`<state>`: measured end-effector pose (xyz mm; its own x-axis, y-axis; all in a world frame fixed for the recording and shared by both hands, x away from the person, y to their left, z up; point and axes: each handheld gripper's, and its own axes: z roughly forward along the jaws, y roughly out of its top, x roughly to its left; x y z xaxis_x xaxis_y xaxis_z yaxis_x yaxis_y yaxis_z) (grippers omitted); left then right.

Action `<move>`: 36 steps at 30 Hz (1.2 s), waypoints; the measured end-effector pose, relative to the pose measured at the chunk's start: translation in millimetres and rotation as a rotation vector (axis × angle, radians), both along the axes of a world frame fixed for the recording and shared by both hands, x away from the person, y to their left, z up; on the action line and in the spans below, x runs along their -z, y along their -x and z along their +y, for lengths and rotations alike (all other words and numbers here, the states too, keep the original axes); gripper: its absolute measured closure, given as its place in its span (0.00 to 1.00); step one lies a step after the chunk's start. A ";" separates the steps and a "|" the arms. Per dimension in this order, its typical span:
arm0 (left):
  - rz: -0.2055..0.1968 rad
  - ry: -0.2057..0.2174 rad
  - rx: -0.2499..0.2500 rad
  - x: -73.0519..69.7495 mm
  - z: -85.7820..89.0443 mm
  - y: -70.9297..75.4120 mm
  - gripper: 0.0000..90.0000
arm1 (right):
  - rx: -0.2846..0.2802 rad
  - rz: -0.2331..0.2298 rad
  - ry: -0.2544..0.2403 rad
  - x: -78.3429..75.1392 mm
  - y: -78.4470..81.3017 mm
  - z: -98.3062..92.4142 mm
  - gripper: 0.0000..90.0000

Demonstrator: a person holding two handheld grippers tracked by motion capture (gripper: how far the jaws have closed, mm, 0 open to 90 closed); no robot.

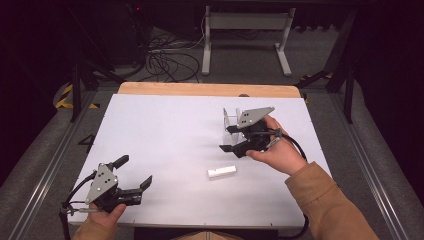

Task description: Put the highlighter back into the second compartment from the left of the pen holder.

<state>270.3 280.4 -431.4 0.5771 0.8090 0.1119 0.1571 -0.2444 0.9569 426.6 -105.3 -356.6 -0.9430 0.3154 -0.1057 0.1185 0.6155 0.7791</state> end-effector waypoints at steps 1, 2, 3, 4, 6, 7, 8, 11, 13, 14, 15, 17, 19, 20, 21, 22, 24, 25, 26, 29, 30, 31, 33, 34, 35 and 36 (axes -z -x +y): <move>0.000 -0.001 0.000 0.0 -0.2 0.0 0.08 | -0.009 0.002 0.009 0.8 0.1 0.5 0.37; 0.003 0.000 0.000 0.1 -0.3 0.1 0.08 | -0.019 0.003 0.020 1.5 0.2 1.1 0.37; 0.003 0.000 0.001 0.2 -0.4 0.1 0.08 | -0.027 0.008 0.027 2.5 0.7 1.9 0.37; 0.003 0.000 0.001 0.2 -0.4 0.0 0.08 | -0.037 0.007 0.037 3.4 0.9 2.5 0.37; 0.003 0.001 0.001 0.2 -0.2 -0.1 0.08 | -0.055 0.005 0.063 5.2 1.3 3.9 0.38; 0.003 0.001 0.002 0.2 -0.2 -0.1 0.08 | -0.063 0.006 0.074 6.2 1.5 4.6 0.38; 0.002 0.000 0.002 0.1 -0.2 0.0 0.08 | -0.072 0.006 0.087 7.2 1.6 5.4 0.38; 0.003 0.000 0.002 0.1 -0.4 0.0 0.08 | -0.100 0.004 0.122 10.5 1.9 7.9 0.38; 0.001 -0.004 0.002 0.1 -0.2 -0.2 0.08 | -0.118 0.009 0.141 13.1 2.0 9.7 0.38; 0.001 -0.004 0.002 0.1 -0.1 -0.3 0.08 | -0.128 0.008 0.152 14.5 2.3 10.9 0.38; 0.003 0.000 0.003 0.2 -0.3 -0.2 0.08 | -0.135 0.009 0.164 16.0 2.7 12.4 0.38; 0.002 0.001 0.003 0.2 -0.2 -0.2 0.08 | -0.152 0.014 0.186 18.9 3.6 15.1 0.38; 0.002 0.001 0.003 0.1 -0.1 -0.1 0.08 | -0.170 0.015 0.209 21.6 4.4 17.7 0.39; 0.002 0.001 0.003 0.1 -0.1 -0.1 0.08 | -0.181 0.015 0.221 23.1 4.5 19.3 0.39; 0.002 0.001 0.003 0.1 -0.1 0.0 0.08 | -0.183 0.016 0.225 24.1 4.8 20.2 0.39; 0.000 -0.001 0.003 0.1 0.0 -0.2 0.08 | -0.189 0.018 0.232 25.1 4.8 21.1 0.39; 0.000 0.000 0.003 0.1 0.1 -0.2 0.08 | -0.202 0.016 0.244 27.2 4.5 22.9 0.39; 0.000 0.001 0.003 0.1 0.2 -0.3 0.08 | -0.203 0.018 0.250 28.4 4.5 23.5 0.39; 0.000 0.000 0.002 0.1 0.1 -0.3 0.08 | -0.205 0.022 0.255 29.5 4.3 24.2 0.39; 0.002 0.000 0.003 0.3 -0.2 -0.1 0.08 | -0.214 0.023 0.274 32.9 3.3 26.5 0.39; 0.000 -0.004 0.004 0.1 0.0 -0.1 0.08 | -0.220 0.028 0.279 34.2 3.1 27.4 0.39; 0.000 -0.005 0.003 0.1 0.0 -0.2 0.08 | -0.223 0.031 0.283 35.8 2.9 28.4 0.39; 0.003 0.000 0.004 0.3 -0.1 -0.2 0.08 | -0.231 0.042 0.300 39.1 2.2 30.3 0.40; 0.003 0.001 0.004 0.3 -0.1 -0.3 0.08 | -0.239 0.044 0.310 41.0 1.6 31.2 0.40; 0.001 -0.002 0.003 0.3 0.2 -0.4 0.08 | -0.242 0.046 0.317 42.7 1.1 32.2 0.40; 0.005 0.004 0.004 0.6 -0.3 -0.4 0.08 | -0.244 0.049 0.322 44.5 0.7 33.2 0.40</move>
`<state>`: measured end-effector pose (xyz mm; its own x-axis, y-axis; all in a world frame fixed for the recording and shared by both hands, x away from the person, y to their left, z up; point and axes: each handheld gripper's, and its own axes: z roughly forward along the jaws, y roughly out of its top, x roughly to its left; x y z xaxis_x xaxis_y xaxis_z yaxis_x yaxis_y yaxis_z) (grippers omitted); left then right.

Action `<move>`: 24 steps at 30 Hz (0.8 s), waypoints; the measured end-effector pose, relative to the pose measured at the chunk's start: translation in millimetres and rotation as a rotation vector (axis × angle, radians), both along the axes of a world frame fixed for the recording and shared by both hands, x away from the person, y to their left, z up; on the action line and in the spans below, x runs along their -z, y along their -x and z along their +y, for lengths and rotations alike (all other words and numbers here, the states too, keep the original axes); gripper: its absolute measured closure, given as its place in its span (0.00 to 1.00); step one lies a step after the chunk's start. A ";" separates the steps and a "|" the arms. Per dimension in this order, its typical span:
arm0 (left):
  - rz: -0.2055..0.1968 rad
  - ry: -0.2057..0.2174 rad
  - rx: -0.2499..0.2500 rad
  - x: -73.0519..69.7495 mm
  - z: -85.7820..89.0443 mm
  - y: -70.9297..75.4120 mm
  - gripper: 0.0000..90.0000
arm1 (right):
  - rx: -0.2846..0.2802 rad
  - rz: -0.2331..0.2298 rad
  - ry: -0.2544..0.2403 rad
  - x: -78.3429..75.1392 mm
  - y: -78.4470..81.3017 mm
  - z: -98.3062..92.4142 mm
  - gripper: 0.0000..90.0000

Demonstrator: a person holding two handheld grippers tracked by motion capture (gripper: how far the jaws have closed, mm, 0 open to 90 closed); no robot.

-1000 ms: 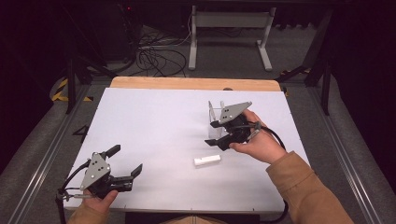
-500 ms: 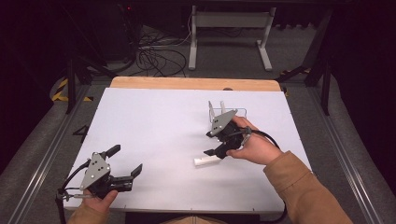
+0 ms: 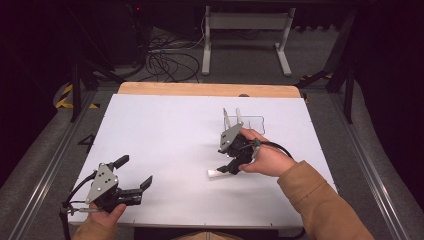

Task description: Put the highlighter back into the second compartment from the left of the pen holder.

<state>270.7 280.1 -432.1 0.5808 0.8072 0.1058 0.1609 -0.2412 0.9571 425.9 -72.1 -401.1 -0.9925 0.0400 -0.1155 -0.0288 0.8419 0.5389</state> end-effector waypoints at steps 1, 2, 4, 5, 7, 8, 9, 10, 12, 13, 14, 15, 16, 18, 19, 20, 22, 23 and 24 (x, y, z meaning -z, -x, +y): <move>0.001 -0.001 0.001 0.0 -0.1 0.0 0.08 | -0.001 0.005 0.008 1.9 -0.4 1.2 0.40; 0.000 -0.001 0.001 0.1 -0.1 0.0 0.08 | -0.005 0.008 0.012 3.5 -1.1 2.2 0.40; 0.001 -0.001 0.001 0.0 -0.3 0.1 0.08 | -0.008 0.013 0.020 6.3 -1.8 4.3 0.40; -0.002 -0.002 0.001 0.0 -0.2 -0.1 0.08 | -0.012 0.014 0.026 7.7 -2.1 5.6 0.41; 0.001 0.000 0.001 0.0 -0.1 0.0 0.08 | -0.018 0.021 0.039 10.9 -2.3 8.2 0.41; 0.000 0.001 0.001 0.0 0.1 -0.1 0.08 | -0.017 0.023 0.048 12.3 -2.1 9.2 0.41; 0.000 0.001 0.001 0.0 0.2 -0.2 0.08 | -0.023 0.032 0.057 13.9 -2.0 10.5 0.42; 0.001 0.001 0.000 0.1 0.2 -0.2 0.08 | -0.019 0.034 0.064 15.4 -1.6 11.4 0.42; 0.001 0.000 0.001 0.1 0.1 -0.2 0.08 | -0.027 0.038 0.077 18.7 -1.6 13.7 0.43; 0.002 0.000 0.002 0.1 0.0 -0.2 0.08 | -0.029 0.036 0.082 20.1 -1.7 14.6 0.43; 0.001 0.000 0.001 0.1 0.0 -0.1 0.08 | -0.032 0.038 0.090 21.4 -1.7 15.4 0.44; 0.001 0.001 0.001 0.1 0.0 -0.2 0.08 | -0.035 0.039 0.095 22.5 -1.8 16.0 0.44; 0.001 0.001 0.001 0.1 0.0 -0.2 0.08 | -0.036 0.038 0.100 23.9 -1.9 16.7 0.44; 0.000 -0.001 0.001 0.0 0.3 -0.4 0.08 | -0.037 0.040 0.115 26.5 -1.8 18.1 0.45; 0.002 0.001 0.001 0.1 0.2 -0.3 0.08 | -0.039 0.041 0.119 27.3 -1.9 18.5 0.45; 0.002 0.001 0.001 0.1 0.1 -0.3 0.08 | -0.045 0.039 0.122 28.4 -2.3 19.3 0.45; 0.001 0.002 0.002 0.2 -0.1 -0.3 0.08 | -0.052 0.034 0.127 30.4 -2.5 20.6 0.46; 0.000 0.000 0.002 0.1 0.1 -0.4 0.08 | -0.052 0.040 0.132 31.1 -1.9 21.0 0.46; 0.001 0.002 0.001 0.2 0.0 -0.3 0.08 | -0.054 0.034 0.133 31.7 -2.1 21.6 0.47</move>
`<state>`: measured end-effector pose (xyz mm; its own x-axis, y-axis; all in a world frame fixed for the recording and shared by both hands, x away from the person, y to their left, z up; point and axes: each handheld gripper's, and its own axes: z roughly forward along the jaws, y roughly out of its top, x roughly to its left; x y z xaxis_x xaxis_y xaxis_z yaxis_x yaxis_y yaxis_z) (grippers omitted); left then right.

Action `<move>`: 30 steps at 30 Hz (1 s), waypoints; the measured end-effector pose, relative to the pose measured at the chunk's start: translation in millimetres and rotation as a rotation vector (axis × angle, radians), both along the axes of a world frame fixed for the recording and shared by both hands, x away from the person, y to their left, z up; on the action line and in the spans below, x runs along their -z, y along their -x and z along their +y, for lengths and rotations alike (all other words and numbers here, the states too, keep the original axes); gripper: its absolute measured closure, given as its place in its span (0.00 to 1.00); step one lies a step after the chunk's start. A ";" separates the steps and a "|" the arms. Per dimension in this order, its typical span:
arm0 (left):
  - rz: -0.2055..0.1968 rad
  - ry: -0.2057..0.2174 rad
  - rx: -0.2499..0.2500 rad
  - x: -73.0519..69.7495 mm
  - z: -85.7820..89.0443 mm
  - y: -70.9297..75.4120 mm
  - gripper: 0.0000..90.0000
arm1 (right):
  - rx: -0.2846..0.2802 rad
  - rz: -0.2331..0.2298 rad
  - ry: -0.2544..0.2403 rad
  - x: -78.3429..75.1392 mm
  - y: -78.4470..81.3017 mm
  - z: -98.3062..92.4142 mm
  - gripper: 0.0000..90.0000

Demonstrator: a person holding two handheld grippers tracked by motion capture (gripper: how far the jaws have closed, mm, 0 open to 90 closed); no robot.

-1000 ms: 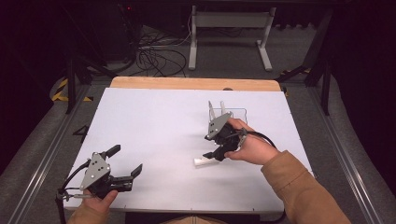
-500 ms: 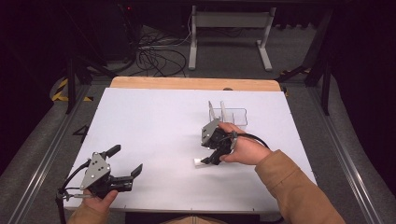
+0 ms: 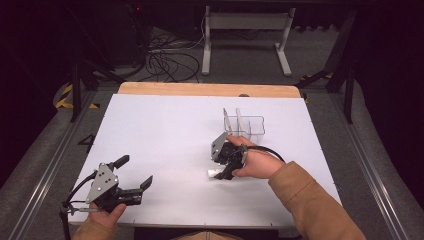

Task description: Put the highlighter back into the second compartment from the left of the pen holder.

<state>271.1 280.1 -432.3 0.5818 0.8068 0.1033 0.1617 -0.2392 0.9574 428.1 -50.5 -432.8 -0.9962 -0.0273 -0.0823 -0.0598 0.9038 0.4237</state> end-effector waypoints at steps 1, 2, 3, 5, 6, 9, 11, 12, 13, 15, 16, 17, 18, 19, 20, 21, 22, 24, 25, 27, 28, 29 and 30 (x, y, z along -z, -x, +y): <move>-0.002 -0.003 0.003 -0.1 0.4 -0.3 0.08 | -0.002 0.001 0.007 0.4 0.0 0.4 0.47; -0.001 -0.003 0.002 -0.1 0.4 -0.3 0.08 | -0.007 0.000 0.007 1.3 -0.1 1.0 0.48; -0.002 -0.001 0.000 0.0 0.3 -0.1 0.08 | -0.010 0.001 0.010 1.9 0.1 1.4 0.49; -0.001 0.001 -0.001 0.0 0.0 0.1 0.08 | -0.016 -0.001 0.017 3.7 0.4 2.5 0.50; -0.001 0.001 -0.001 0.0 0.1 0.1 0.08 | -0.021 -0.002 0.023 4.3 0.3 2.9 0.51; 0.001 -0.003 0.003 0.0 0.3 -0.2 0.08 | -0.030 -0.008 0.033 6.5 0.5 4.1 0.52; 0.000 -0.003 0.003 -0.1 0.3 -0.1 0.08 | -0.031 -0.001 0.049 7.6 1.1 4.7 0.53; 0.000 -0.003 0.003 -0.1 0.3 -0.2 0.08 | -0.032 0.000 0.051 8.2 1.3 4.9 0.54; 0.001 -0.003 0.003 0.0 0.2 -0.3 0.08 | -0.033 -0.001 0.057 8.6 1.6 5.1 0.56; 0.002 -0.004 0.003 0.1 0.2 -0.3 0.08 | -0.050 -0.007 0.067 9.6 1.0 5.8 0.58; 0.002 -0.004 0.003 0.1 0.2 -0.3 0.08 | -0.048 -0.005 0.074 10.1 1.8 6.0 0.60; 0.001 -0.004 0.003 0.1 0.2 -0.3 0.08 | -0.060 -0.010 0.077 10.8 1.5 6.6 0.61; 0.001 -0.004 0.003 0.1 0.2 -0.3 0.08 | -0.062 -0.014 0.084 11.1 1.7 6.8 0.62; 0.002 -0.002 0.002 0.2 0.0 -0.2 0.08 | -0.066 -0.019 0.087 11.6 1.9 7.1 0.64; 0.003 -0.002 0.002 0.3 0.0 -0.2 0.08 | -0.074 -0.022 0.089 12.3 1.6 7.5 0.65; 0.002 -0.005 0.002 0.2 0.2 -0.4 0.08 | -0.076 -0.027 0.091 12.6 1.5 7.6 0.66; 0.002 -0.005 0.003 0.2 0.2 -0.3 0.08 | -0.066 -0.021 0.099 12.2 2.4 7.5 0.68; 0.001 -0.004 0.003 0.2 0.3 -0.3 0.08 | -0.086 -0.036 0.105 11.4 2.2 7.7 0.73; 0.002 -0.004 0.003 0.2 0.3 -0.3 0.08 | -0.087 -0.036 0.106 11.5 2.4 7.7 0.73; 0.002 -0.005 0.003 0.2 0.3 -0.3 0.08 | -0.092 -0.039 0.108 11.5 2.9 7.6 0.75; 0.001 -0.004 0.003 0.2 0.3 -0.3 0.08 | -0.102 -0.044 0.106 11.6 2.7 7.7 0.75; 0.001 -0.004 0.003 0.2 0.3 -0.3 0.08 | -0.103 -0.046 0.108 11.6 3.3 7.7 0.75; 0.001 -0.004 0.003 0.1 0.3 -0.3 0.08 | -0.104 -0.047 0.110 11.4 3.6 7.8 0.75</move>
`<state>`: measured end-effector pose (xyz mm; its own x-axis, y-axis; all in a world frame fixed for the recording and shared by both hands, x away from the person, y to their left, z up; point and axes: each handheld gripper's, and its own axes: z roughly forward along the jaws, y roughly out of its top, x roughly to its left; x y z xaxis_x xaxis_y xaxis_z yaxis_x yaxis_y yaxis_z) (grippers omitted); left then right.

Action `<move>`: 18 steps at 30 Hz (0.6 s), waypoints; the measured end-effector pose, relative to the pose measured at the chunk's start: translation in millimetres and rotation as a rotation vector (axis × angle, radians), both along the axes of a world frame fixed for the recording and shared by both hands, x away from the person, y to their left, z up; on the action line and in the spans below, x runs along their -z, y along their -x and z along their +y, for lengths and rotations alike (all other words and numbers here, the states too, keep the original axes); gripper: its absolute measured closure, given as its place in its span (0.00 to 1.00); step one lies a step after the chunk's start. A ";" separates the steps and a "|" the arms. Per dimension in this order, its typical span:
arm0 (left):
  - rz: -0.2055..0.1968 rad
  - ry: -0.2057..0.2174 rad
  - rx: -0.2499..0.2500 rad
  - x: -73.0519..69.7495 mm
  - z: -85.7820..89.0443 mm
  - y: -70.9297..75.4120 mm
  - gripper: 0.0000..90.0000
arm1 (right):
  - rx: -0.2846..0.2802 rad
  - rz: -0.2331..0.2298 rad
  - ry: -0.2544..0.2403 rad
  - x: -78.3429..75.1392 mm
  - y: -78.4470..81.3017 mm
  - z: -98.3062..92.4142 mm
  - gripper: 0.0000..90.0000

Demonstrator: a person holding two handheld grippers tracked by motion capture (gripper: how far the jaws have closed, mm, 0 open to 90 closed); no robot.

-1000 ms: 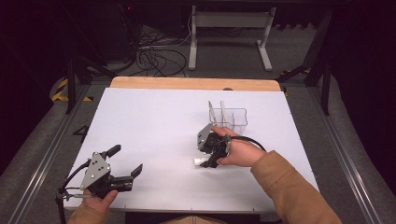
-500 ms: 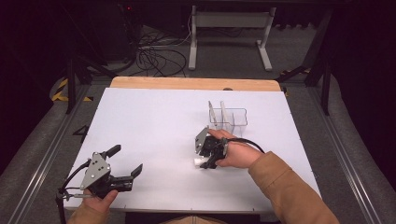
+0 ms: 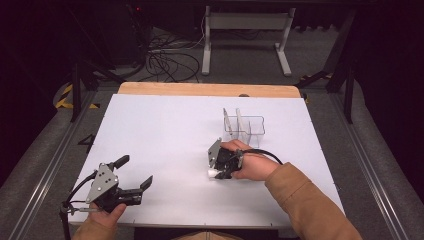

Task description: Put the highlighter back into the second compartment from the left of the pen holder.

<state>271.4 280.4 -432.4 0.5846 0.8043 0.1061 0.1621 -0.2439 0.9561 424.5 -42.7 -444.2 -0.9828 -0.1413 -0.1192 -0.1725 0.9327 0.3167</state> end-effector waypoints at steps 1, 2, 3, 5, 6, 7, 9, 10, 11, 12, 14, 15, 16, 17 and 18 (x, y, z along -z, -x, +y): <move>0.000 0.000 0.000 0.0 0.0 0.0 0.08 | 0.005 0.000 0.008 -0.4 0.8 -0.1 0.75; 0.000 -0.001 -0.001 0.0 0.0 0.0 0.08 | 0.003 0.000 0.008 -0.4 1.0 -0.1 0.75; -0.001 -0.002 0.001 0.0 0.2 -0.2 0.08 | 0.000 -0.001 0.008 -0.4 1.1 -0.1 0.75; 0.000 0.001 0.000 0.0 0.1 0.0 0.08 | -0.007 -0.004 0.008 -0.4 1.2 0.0 0.75; 0.000 0.001 0.000 0.0 0.1 0.0 0.08 | -0.015 -0.008 0.005 -0.3 0.9 0.2 0.75; 0.000 0.001 0.000 0.0 0.1 0.0 0.08 | -0.018 -0.010 0.008 -0.5 1.0 0.3 0.75; -0.001 0.001 0.000 -0.1 0.2 0.0 0.08 | -0.021 -0.008 0.014 -1.0 1.7 0.1 0.76; 0.000 0.002 0.000 -0.1 0.3 0.0 0.08 | -0.024 -0.005 0.010 -1.5 1.6 -0.2 0.76; -0.001 0.003 -0.001 -0.1 0.3 0.1 0.08 | -0.017 0.003 0.009 -2.5 2.0 -1.0 0.76; -0.001 0.003 -0.002 -0.1 0.3 0.1 0.08 | -0.008 0.003 0.002 -4.4 2.4 -2.3 0.76; -0.001 0.003 -0.001 -0.1 0.2 0.0 0.08 | -0.013 -0.002 -0.015 -7.4 1.6 -4.1 0.76; -0.001 0.002 0.000 -0.2 0.1 0.1 0.08 | -0.006 -0.004 -0.021 -10.0 1.9 -5.7 0.76; -0.001 0.001 0.000 -0.2 0.1 0.1 0.08 | -0.007 -0.009 -0.029 -12.0 1.7 -6.8 0.76; -0.001 0.001 0.000 -0.2 -0.1 0.1 0.08 | -0.003 -0.008 -0.034 -13.4 2.0 -7.8 0.76; -0.002 0.000 0.000 -0.2 -0.2 0.1 0.08 | -0.001 -0.011 -0.039 -15.3 2.2 -8.8 0.76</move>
